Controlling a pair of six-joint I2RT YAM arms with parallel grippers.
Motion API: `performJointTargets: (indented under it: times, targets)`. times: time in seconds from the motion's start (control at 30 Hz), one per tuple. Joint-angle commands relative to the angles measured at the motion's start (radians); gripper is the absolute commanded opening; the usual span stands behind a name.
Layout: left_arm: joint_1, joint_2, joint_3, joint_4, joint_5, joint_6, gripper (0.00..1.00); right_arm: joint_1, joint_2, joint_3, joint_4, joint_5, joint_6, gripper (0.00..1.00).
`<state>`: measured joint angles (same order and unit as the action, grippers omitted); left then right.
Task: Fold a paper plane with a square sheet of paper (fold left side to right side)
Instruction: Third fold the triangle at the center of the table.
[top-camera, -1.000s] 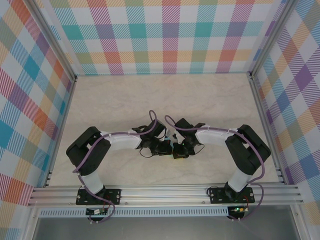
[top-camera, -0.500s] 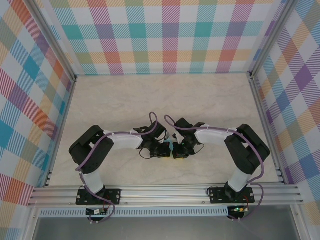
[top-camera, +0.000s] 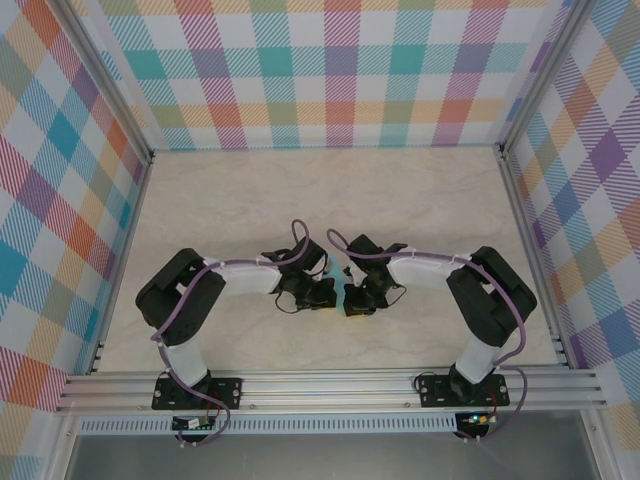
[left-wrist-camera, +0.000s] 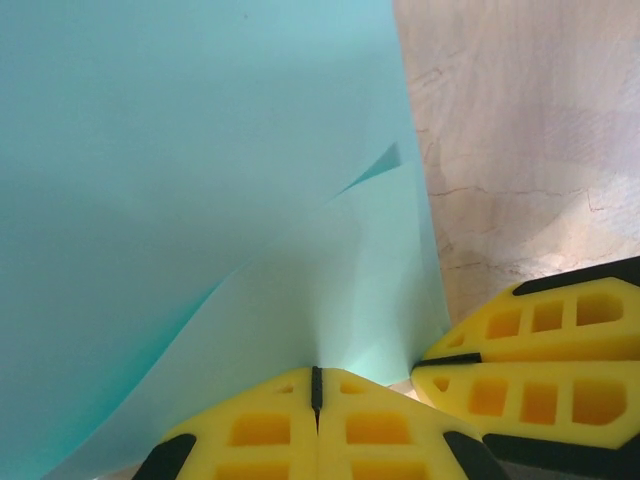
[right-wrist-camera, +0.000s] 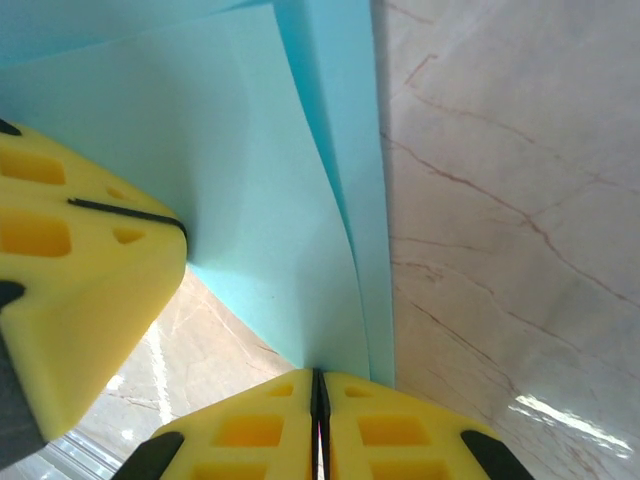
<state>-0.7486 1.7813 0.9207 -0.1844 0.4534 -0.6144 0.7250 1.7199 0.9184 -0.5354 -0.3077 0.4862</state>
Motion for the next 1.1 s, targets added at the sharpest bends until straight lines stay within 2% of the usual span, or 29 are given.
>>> performJointTargets:
  times: [0.0, 0.13, 0.8, 0.9, 1.07]
  targets:
    - [0.041, 0.009, 0.007, -0.085, -0.127, 0.043, 0.02, 0.007, 0.042, -0.018, -0.057, 0.069, -0.011, 0.10]
    - [0.066, 0.000, -0.011, -0.146, -0.157, 0.070, 0.01, 0.007, 0.043, -0.019, -0.060, 0.068, -0.010, 0.10]
    - [0.257, -0.078, -0.102, -0.209, -0.167, 0.189, 0.00, 0.007, 0.043, -0.016, -0.049, 0.046, -0.007, 0.11]
    - [0.268, -0.115, -0.107, -0.198, -0.139, 0.191, 0.03, 0.007, 0.027, -0.012, -0.016, 0.029, -0.013, 0.12]
    - [0.279, -0.223, -0.103, -0.200, -0.096, 0.166, 0.15, 0.007, -0.052, 0.025, 0.012, 0.056, -0.055, 0.18]
